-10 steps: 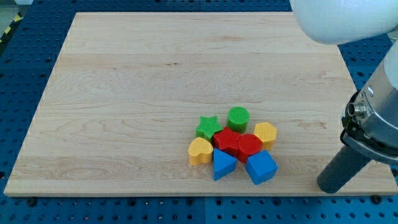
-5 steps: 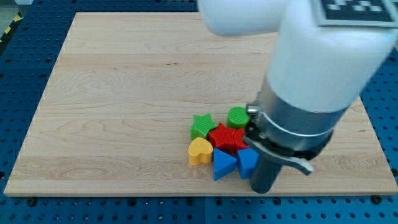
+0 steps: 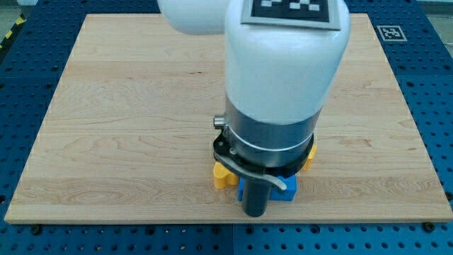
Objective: Move the red star to the center
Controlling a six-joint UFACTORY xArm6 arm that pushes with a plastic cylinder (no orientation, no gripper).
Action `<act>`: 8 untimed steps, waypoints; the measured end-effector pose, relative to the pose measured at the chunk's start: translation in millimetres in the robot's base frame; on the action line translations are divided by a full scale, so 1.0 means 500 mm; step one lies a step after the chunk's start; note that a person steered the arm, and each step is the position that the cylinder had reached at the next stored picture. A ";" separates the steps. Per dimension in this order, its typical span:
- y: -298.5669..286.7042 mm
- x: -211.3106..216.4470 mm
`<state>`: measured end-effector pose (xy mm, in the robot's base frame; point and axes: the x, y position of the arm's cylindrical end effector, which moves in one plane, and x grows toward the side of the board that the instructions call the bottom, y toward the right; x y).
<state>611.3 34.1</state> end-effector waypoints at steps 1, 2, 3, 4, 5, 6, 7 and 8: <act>0.007 -0.056; 0.001 -0.093; 0.007 -0.127; 0.011 -0.157; 0.010 -0.188; 0.010 -0.221; 0.010 -0.259; 0.010 -0.311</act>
